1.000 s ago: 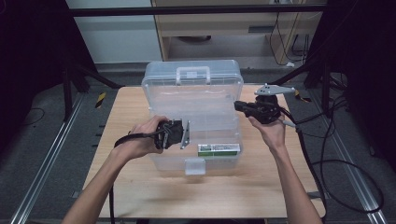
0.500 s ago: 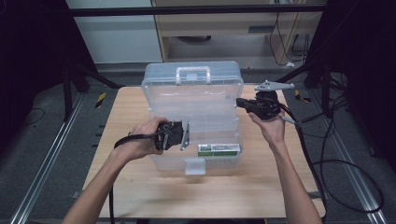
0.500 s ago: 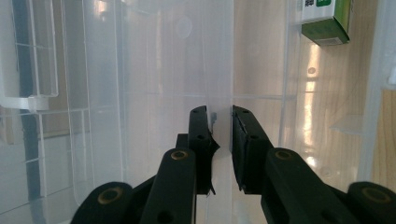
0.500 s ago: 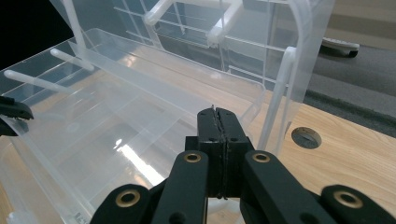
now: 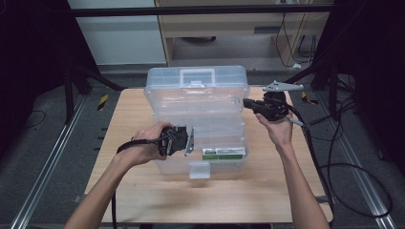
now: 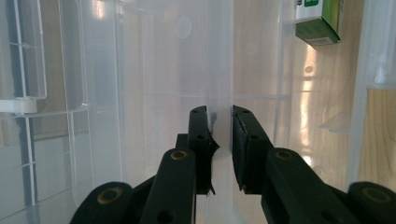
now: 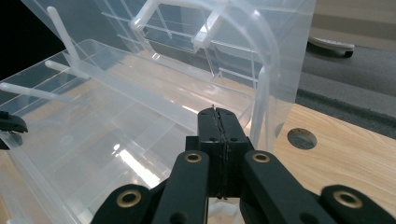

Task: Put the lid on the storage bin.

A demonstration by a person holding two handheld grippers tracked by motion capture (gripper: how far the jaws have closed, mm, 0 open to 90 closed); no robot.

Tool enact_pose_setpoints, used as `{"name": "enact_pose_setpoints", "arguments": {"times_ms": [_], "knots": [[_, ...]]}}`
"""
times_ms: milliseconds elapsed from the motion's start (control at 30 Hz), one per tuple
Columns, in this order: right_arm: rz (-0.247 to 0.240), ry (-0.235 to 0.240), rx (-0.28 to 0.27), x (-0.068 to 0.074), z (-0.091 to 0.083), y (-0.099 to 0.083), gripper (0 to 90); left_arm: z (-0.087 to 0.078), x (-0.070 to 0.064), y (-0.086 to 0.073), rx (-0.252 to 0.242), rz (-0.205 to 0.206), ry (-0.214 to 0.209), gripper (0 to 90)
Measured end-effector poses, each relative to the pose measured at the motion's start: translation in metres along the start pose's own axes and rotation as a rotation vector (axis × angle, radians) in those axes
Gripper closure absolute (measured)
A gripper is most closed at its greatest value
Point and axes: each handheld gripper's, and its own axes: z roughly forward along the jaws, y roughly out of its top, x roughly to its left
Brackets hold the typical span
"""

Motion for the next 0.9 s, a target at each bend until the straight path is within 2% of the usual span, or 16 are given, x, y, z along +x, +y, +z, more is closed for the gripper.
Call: {"name": "enact_pose_setpoints", "arguments": {"times_ms": [333, 567, 700, 900], "knots": [[-0.002, -0.003, 0.002, -0.0013, -0.0019, -0.0032, 90.0, 0.0009, -0.0050, 0.0004, -0.003, 0.003, -0.023, 77.8], [-0.012, 0.015, 0.006, 0.0010, -0.0039, -0.0076, 90.0, 0.0005, -0.0077, -0.0003, -0.002, 0.006, -0.032, 77.5], [-0.018, 0.023, 0.012, 0.0016, -0.0058, -0.0088, 90.0, 0.0014, -0.0078, -0.0014, -0.023, -0.005, -0.031, 76.8], [-0.022, 0.029, 0.013, 0.0013, -0.0060, -0.0095, 90.0, -0.0020, -0.0065, -0.0046, -0.061, -0.048, -0.038, 73.1]]}}
